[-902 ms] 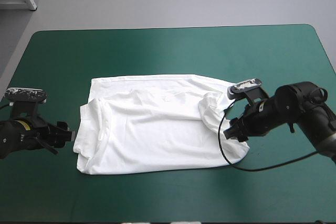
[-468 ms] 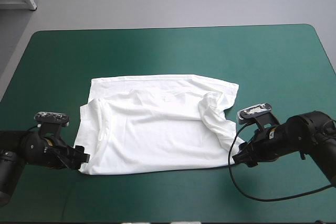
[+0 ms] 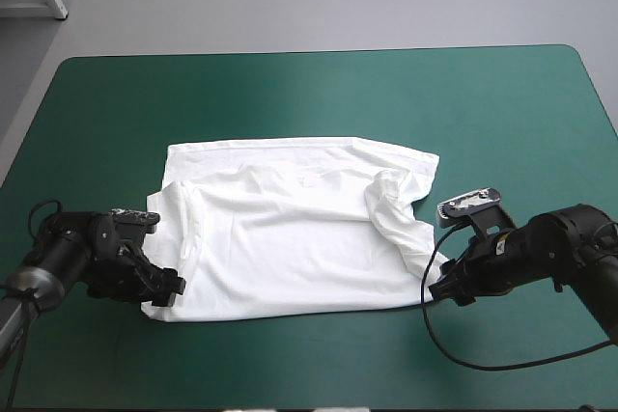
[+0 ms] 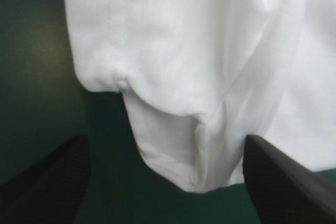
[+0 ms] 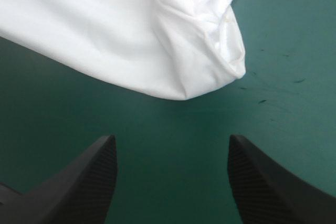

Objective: Fold the cloth

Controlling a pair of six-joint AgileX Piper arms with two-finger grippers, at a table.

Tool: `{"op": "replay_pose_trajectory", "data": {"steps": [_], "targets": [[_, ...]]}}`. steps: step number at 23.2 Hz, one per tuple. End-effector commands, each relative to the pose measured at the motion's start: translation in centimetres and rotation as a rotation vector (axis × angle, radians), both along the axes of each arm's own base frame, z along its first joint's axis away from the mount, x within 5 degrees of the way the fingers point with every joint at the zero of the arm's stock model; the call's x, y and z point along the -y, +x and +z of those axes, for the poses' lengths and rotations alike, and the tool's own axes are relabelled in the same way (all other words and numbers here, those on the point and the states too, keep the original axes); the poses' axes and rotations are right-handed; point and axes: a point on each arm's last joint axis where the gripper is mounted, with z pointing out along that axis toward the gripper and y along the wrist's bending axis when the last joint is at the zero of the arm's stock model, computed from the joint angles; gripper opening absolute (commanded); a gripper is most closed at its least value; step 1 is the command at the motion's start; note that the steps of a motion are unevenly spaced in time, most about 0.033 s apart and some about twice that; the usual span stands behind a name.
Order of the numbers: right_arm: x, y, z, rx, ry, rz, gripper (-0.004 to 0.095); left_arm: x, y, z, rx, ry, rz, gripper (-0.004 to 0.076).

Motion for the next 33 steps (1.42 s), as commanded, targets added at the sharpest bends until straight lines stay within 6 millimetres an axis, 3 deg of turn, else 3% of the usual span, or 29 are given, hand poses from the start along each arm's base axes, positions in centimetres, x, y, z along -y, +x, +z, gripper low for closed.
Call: {"op": "replay_pose_trajectory", "data": {"steps": [1, 7, 10, 16, 23, 28, 33], "targets": [[0.2, 0.0, 1.0, 0.074, -0.004, 0.008, 0.0577, 0.5, 0.6, -0.1, -0.02, -0.033, 0.006, 0.0577], [0.2, 0.1, 1.1, 0.086, -0.008, 0.004, 0.0577, 2.0, 0.8, -0.2, 0.004, -0.081, -0.022, 0.051], [0.2, 0.3, 1.1, 0.101, 0.005, -0.014, 0.0577, 3.6, 0.4, -0.9, 0.025, -0.078, -0.065, 0.0372], [-0.2, 0.9, 1.0, 0.115, 0.029, -0.025, 0.0577, 3.4, -0.3, -2.3, 0.022, -0.044, -0.091, 0.0029], [-1.8, 4.8, -3.1, -0.024, -0.005, -0.027, 0.0577, 3.4, -0.2, -2.3, 0.031, -0.041, -0.093, 0.0019], [-2.9, 6.5, -6.5, -0.165, -0.006, -0.002, 0.0577, 3.4, -0.2, -2.3, 0.031, -0.041, -0.093, 0.0019], [-3.2, 7.1, -8.1, -0.232, -0.022, -0.02, 0.0551, 3.5, -0.2, -2.2, 0.031, -0.044, -0.103, 0.0019]]}}
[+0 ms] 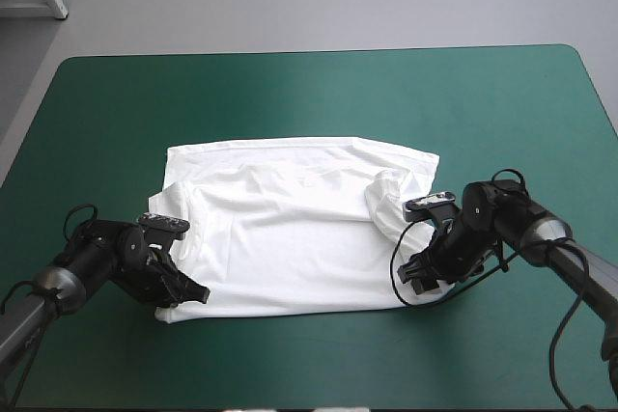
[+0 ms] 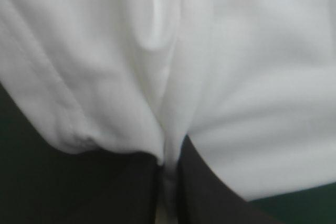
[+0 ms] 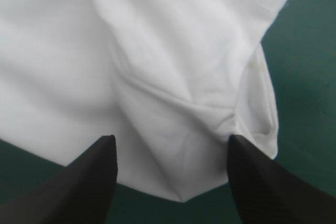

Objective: Fold the cloth

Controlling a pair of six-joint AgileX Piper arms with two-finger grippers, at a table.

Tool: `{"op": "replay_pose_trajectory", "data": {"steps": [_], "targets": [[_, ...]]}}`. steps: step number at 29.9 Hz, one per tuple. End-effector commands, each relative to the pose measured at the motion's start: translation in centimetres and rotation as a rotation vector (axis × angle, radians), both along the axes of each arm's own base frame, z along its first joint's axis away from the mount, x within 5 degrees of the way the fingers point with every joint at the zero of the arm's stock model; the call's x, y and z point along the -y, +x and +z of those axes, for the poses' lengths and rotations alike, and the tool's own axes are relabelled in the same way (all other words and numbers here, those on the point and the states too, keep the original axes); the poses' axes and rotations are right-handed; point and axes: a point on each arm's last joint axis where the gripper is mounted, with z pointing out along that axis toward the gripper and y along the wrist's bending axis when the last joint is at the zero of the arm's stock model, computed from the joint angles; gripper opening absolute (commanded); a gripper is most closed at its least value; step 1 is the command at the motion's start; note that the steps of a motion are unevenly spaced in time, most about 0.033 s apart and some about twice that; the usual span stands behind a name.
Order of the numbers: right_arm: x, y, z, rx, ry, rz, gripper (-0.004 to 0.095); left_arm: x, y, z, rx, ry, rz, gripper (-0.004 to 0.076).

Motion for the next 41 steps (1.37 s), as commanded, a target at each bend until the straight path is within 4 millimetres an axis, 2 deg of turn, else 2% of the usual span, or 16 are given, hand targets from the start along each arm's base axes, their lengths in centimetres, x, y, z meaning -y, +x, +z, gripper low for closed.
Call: {"op": "replay_pose_trajectory", "data": {"steps": [1, 4, 8, 9, 13, 20, 25, 28, 34, 38, 41], "targets": [[-0.3, 0.2, 0.5, 0.014, 0.022, -0.005, 0.0526, 0.3, 0.0, -0.1, 0.009, -0.018, 0.005, 0.0019], [-0.3, 0.2, 0.6, 0.013, 0.022, -0.004, 0.0346, 0.2, -0.1, 0.0, 0.011, -0.016, 0.004, 0.0019], [-0.1, 0.1, 1.0, 0.041, 0.016, 0.017, 0.0007, 0.2, -0.1, 0.1, 0.021, -0.013, 0.001, 0.0019], [-0.1, 0.1, 1.0, 0.053, 0.012, 0.019, -0.0014, 0.2, -0.1, 0.2, 0.024, -0.012, -0.001, 0.0019], [0.4, 0.2, 1.3, 0.091, -0.033, 0.03, -0.0014, 0.1, -0.3, 0.7, 0.049, -0.009, -0.004, 0.0019], [1.4, -0.3, 2.4, 0.127, -0.107, -0.007, -0.0014, -0.8, -1.8, 2.8, 0.118, 0.03, 0.025, 0.0019], [1.3, -1.1, 3.5, 0.143, -0.05, -0.001, -0.0014, -1.4, -3.2, 4.0, 0.119, 0.063, 0.023, 0.0019], [0.8, -1.4, 4.4, 0.175, 0.024, -0.002, -0.0013, -1.3, -3.2, 4.9, 0.131, 0.044, 0.03, 0.0019], [0.4, -0.4, 6.9, 0.307, 0.085, -0.019, -0.0013, -0.8, -1.4, 8.7, 0.238, 0.017, -0.005, 0.002], [0.1, 1.3, 9.4, 0.482, 0.11, -0.029, -0.0014, -0.3, 1.0, 10.7, 0.282, 0.011, -0.015, 0.002], [-0.1, 2.7, 11.6, 0.594, 0.111, -0.028, -0.0014, -0.1, 3.4, 11.3, 0.315, 0.045, -0.031, 0.002]]}}
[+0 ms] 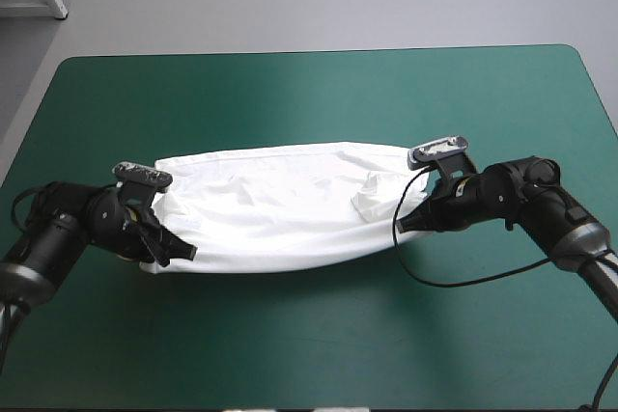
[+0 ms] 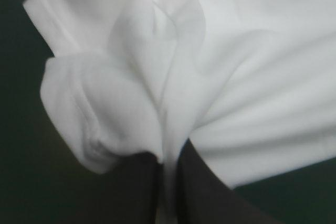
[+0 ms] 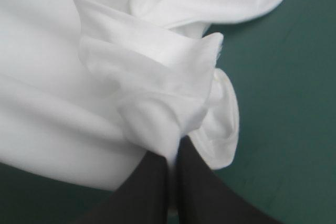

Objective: Fold the cloth

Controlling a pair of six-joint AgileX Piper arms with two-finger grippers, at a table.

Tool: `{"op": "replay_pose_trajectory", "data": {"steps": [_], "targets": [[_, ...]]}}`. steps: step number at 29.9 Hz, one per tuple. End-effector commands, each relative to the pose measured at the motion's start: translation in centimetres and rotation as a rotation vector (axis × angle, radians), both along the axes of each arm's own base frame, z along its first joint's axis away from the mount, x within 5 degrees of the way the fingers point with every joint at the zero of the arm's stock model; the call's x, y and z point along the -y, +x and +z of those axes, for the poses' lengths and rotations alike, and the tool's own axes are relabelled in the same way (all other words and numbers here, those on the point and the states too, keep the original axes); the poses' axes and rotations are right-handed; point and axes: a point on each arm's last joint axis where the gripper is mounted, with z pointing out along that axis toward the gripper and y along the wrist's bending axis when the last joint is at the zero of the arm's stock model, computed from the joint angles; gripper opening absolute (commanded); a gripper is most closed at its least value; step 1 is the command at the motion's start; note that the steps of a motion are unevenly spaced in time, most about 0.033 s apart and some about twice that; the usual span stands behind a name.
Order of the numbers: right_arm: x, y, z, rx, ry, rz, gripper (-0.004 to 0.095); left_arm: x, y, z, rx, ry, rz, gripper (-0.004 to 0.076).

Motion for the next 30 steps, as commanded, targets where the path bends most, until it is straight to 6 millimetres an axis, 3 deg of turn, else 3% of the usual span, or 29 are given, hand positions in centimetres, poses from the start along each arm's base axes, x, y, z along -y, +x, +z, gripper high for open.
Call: {"op": "replay_pose_trajectory", "data": {"steps": [1, 8, 15, 20, 27, 30], "targets": [[-0.1, 2.0, 4.1, 0.22, 0.023, -0.013, -0.0014, 0.2, 2.7, 1.8, 0.1, 0.035, -0.015, 0.002], [-0.8, 7.2, 5.2, 0.321, -0.023, -0.06, -0.0014, -1.0, 8.1, 3.3, 0.156, 0.004, 0.063, 0.002], [-1.5, 12.3, 4.2, 0.319, -0.033, -0.08, -0.0014, -2.9, 12.2, 4.6, 0.248, -0.051, 0.109, 0.002], [-2.4, 15.1, 2.9, 0.309, -0.04, -0.076, -0.0014, -2.8, 14.5, 3.2, 0.269, -0.05, 0.101, 0.002], [-3.3, 17.2, -0.3, 0.25, -0.043, -0.075, -0.0006, -2.8, 16.9, 0.7, 0.288, -0.042, 0.104, 0.002], [-3.6, 17.4, -0.6, 0.245, -0.016, -0.072, 0.0093, -2.8, 17.4, 0.0, 0.291, -0.042, 0.105, 0.0042]]}}
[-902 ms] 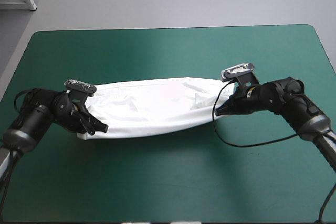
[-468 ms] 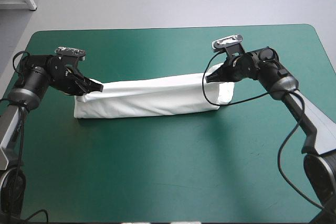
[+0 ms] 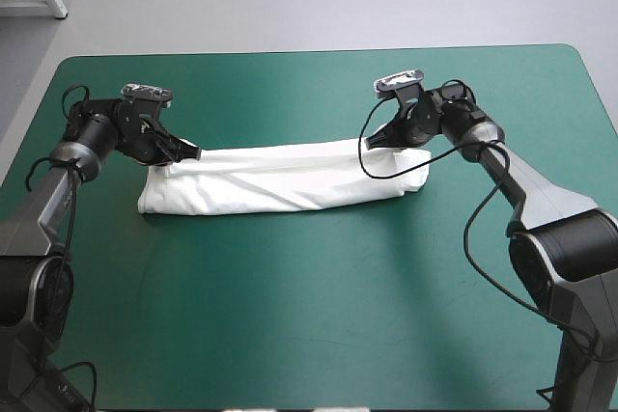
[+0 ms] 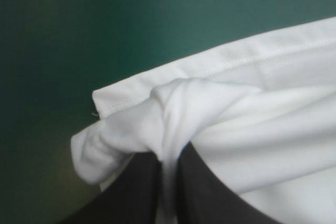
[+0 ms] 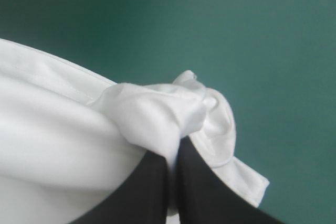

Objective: Fold the cloth

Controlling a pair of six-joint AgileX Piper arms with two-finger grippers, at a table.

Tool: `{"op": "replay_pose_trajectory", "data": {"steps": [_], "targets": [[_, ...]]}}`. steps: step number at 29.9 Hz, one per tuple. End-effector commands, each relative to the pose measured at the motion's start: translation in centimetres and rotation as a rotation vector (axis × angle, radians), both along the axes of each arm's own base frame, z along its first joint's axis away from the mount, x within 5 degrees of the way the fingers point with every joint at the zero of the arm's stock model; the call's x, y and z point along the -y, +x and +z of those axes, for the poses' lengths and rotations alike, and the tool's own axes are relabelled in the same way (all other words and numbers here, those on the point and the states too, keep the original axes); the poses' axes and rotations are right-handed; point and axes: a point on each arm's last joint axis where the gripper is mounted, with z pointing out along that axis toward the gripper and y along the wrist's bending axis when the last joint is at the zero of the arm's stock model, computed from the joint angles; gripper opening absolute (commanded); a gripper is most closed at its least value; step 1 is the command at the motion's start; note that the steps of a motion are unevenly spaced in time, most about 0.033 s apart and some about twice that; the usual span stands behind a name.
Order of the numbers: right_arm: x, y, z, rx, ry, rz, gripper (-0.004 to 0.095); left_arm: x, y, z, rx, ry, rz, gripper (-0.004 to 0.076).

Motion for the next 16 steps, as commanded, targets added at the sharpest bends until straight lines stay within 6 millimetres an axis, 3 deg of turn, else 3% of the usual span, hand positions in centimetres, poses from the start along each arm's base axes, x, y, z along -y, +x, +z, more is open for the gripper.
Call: {"op": "replay_pose_trajectory", "data": {"steps": [1, 3, 6, 8, 11, 16], "targets": [[0.1, 0.1, 3.6, 0.129, 0.071, 0.001, 0.0166, -0.1, 0.4, 2.7, 0.141, -0.007, 0.009, 0.0071], [0.0, 0.1, 3.7, 0.141, 0.079, -0.001, 0.0313, -0.1, 0.6, 2.7, 0.156, -0.009, 0.012, 0.0155], [0.0, 0.2, 3.8, 0.147, 0.095, -0.017, 0.0597, -0.2, 0.8, 2.8, 0.176, -0.013, 0.027, 0.0361], [0.1, 0.1, 4.1, 0.149, 0.109, -0.034, 0.0701, -0.3, 0.8, 2.9, 0.189, -0.003, 0.042, 0.0494], [0.2, -0.3, 5.4, 0.182, 0.133, -0.047, 0.0715, -0.5, 1.1, 3.1, 0.224, 0.025, 0.038, 0.0578], [0.8, -2.1, 9.7, 0.278, 0.172, -0.049, 0.0715, -0.5, 1.1, 5.6, 0.271, 0.024, 0.037, 0.0579]]}}
